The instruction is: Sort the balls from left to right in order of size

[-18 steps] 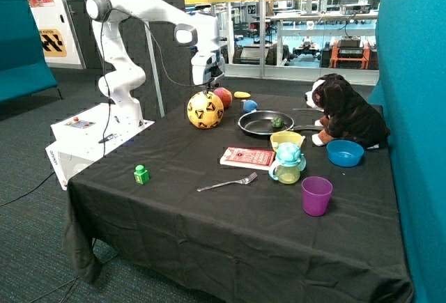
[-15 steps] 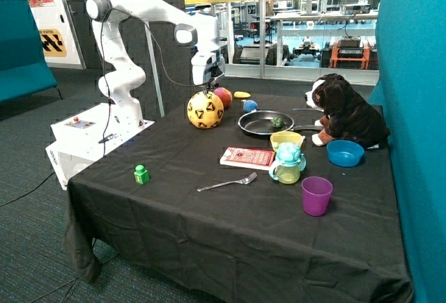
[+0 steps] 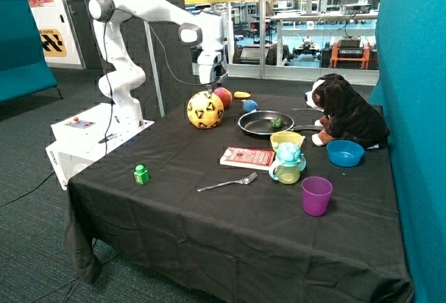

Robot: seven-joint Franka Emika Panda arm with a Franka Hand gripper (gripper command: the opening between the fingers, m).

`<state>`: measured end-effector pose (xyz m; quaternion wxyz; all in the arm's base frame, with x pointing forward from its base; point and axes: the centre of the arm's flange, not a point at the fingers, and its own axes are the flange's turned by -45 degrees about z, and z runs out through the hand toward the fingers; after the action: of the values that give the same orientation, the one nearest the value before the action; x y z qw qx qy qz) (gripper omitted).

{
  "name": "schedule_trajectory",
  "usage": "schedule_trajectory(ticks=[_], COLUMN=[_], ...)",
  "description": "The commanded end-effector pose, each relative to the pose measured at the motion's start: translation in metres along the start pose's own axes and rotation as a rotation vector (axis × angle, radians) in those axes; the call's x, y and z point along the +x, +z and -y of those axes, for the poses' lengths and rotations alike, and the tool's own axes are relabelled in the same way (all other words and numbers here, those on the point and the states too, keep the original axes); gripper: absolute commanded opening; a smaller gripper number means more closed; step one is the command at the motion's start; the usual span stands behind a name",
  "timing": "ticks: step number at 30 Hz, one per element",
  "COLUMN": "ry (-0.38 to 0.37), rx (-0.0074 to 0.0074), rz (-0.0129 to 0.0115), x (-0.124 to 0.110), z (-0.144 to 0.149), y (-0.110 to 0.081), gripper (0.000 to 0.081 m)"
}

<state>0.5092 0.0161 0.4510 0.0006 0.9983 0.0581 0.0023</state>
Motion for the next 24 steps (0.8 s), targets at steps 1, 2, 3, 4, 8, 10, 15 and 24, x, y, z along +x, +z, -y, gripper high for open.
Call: schedule_trajectory(ticks=[1,2,3,4,8,10,15,24], ry=[-0.077,-0.084,-0.1,-0.106,-0.144,-0.16,-0.192,-0.254], rx=[0.0016,0.0016,0.0017,0.0017,0.0018,0.0018,0.0019,0.002], rz=[0.0044,0.0044,0.0044,0.0044,0.0044,0.0044,0.0044,0.0043], x=[0.012,0.014,0.015,0.017,0.022,0.023,0.026,0.035], z=[0.023,0.026,0.032,0.036,0.052,0.059,0.073,0.105], y=[0.0,0.0,0.0,0.001,0.001,0.001,0.002,0.005], gripper=[0.0808,0.0808,0.0808,0.0808,0.0808,0.0808,0.0808,0.0808])
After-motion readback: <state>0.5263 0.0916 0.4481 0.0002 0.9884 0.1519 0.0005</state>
